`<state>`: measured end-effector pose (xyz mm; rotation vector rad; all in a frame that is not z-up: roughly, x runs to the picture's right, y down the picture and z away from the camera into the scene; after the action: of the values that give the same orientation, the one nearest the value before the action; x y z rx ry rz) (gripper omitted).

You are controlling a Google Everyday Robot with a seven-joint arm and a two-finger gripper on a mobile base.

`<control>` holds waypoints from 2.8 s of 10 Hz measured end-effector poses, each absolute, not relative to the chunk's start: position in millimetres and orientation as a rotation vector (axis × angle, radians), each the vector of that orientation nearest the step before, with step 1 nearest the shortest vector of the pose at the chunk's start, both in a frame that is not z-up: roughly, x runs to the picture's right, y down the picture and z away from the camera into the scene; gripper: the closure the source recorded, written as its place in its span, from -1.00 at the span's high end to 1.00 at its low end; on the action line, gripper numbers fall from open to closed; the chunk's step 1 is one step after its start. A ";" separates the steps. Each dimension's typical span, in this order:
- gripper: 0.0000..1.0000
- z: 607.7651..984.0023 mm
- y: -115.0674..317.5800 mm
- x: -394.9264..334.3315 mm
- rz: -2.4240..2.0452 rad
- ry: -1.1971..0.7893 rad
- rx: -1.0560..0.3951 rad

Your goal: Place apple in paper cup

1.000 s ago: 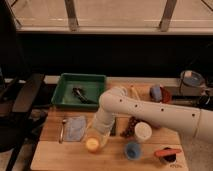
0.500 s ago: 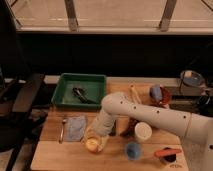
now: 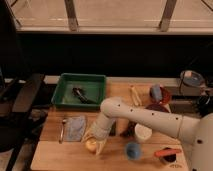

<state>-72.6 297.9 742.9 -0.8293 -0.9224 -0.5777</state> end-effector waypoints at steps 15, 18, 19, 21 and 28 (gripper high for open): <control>-1.00 684.3 203.6 78.1 -0.376 -0.628 -0.666; -1.00 678.3 188.0 141.7 -0.270 -0.529 -0.665; -0.88 676.9 183.9 165.2 -0.220 -0.489 -0.667; -0.49 677.7 182.2 191.5 -0.136 -0.438 -0.671; 0.58 688.8 188.4 183.5 -0.096 -0.467 -0.654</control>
<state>183.5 188.4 688.8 -0.6540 -0.4674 -0.0962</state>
